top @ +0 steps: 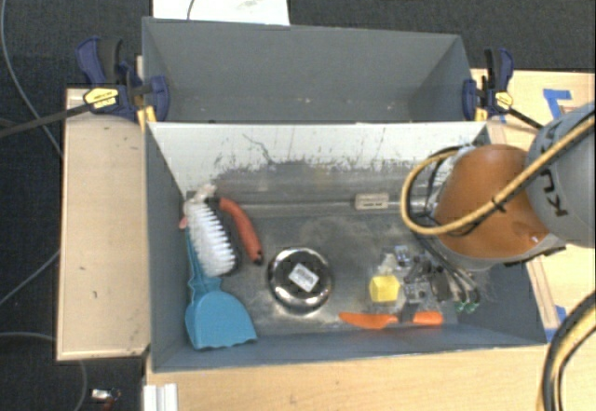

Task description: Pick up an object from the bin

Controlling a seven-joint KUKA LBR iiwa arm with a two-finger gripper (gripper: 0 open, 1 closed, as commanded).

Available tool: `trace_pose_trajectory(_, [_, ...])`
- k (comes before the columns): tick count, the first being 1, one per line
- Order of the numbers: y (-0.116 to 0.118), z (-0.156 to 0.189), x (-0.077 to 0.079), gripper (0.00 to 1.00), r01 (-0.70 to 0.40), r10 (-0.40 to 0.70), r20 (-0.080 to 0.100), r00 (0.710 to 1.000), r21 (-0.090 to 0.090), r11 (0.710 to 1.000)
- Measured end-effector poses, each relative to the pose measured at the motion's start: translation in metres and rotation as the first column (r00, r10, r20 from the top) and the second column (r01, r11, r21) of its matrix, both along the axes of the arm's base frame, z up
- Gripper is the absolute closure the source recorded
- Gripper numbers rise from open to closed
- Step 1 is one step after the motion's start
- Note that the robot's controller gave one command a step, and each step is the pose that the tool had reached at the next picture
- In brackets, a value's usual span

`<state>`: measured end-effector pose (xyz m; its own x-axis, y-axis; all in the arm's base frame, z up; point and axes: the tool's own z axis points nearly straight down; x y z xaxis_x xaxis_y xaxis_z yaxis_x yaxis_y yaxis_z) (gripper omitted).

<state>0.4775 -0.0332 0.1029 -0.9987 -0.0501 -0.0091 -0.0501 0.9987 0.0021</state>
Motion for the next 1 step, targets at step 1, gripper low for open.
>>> trace_pose_trajectory(1, [0.0003, 0.0183, -0.0022, 1.0, 0.002, -0.002, -0.009, 1.0, 0.001, 1.0])
